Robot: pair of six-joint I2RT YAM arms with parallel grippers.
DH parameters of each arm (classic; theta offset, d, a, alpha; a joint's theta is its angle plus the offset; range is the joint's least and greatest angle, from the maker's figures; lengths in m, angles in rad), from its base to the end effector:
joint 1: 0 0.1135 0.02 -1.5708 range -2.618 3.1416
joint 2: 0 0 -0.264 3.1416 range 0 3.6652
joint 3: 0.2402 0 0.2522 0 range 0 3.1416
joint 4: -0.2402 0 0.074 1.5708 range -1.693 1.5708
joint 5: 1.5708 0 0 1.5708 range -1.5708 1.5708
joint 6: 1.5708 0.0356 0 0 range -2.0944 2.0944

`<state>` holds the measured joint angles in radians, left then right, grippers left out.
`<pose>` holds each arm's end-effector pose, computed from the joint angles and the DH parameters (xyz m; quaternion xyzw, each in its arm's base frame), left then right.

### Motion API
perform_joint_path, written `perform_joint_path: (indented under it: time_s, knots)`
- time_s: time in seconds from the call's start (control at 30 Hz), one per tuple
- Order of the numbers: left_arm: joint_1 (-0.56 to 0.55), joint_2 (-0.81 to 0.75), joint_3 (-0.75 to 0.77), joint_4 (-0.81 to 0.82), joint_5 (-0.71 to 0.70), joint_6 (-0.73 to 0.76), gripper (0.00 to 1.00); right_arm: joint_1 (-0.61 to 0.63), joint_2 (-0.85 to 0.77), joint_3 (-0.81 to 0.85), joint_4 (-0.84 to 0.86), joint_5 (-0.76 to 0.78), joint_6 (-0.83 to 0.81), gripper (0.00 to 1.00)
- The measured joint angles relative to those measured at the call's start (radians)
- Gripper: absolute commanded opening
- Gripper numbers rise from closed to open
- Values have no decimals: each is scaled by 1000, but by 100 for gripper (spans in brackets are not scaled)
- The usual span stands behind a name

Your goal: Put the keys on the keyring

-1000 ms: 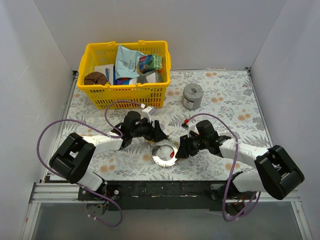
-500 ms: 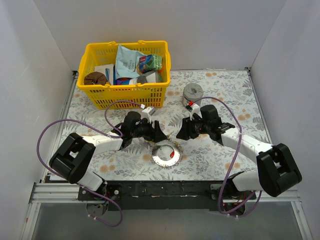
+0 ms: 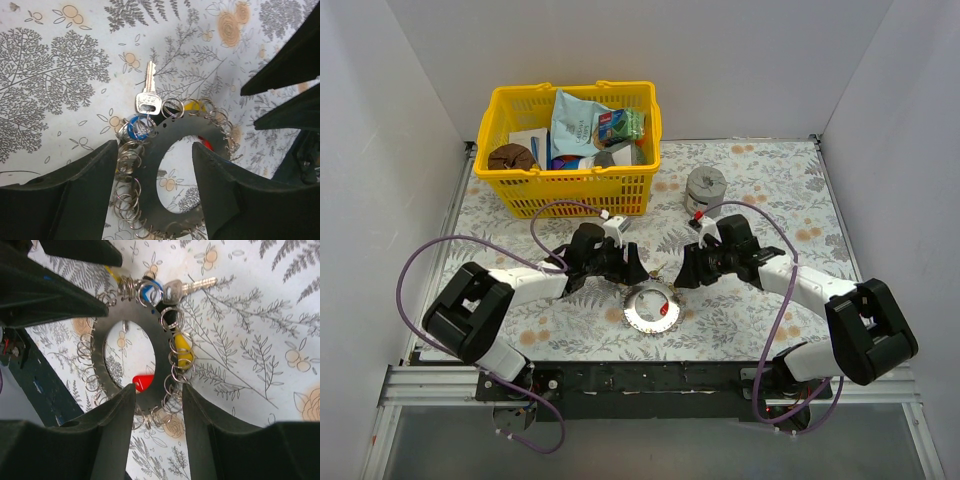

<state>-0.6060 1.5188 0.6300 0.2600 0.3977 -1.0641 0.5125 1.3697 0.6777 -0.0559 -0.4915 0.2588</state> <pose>0.2335 -0.1786 0.1620 -0.1110 0.8711 -0.4479 0.1680 0.2283 0.1477 0.1904 -0.2090 0.8696 0.3525 0.2756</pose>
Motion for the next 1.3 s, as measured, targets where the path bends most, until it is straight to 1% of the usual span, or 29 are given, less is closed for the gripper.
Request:
perform_joint_path:
  time_s: [0.1,0.2,0.3,0.33,0.4,0.6,0.73,0.9,1.1,1.3]
  knots:
    - [0,30,23,-36,-26,20,60,1,-6,-23,-13,-3,2,49]
    - [0,64,47,-68,-50,39,59,18,-19,-34,-40,8,0,45]
    - [0,88,56,-88,-60,49,59,71,-21,-30,-62,29,-7,30]
    - [0,92,58,-88,-59,50,59,90,-21,-27,-70,37,-7,16]
    - [0,96,63,-87,-57,51,58,120,-21,-24,-70,42,-3,1]
    - [0,108,64,-72,-39,45,54,134,-24,-54,-45,40,41,1]
    - [0,113,65,-66,-21,40,52,133,-68,-126,-40,29,63,1]
    - [0,118,64,-69,9,30,49,144,-122,-224,-19,-27,69,1]
    - [0,130,64,-57,45,1,47,168,-114,-270,-10,-59,74,1]
    - [0,130,59,-57,58,-18,48,177,-43,-261,39,-82,84,1]
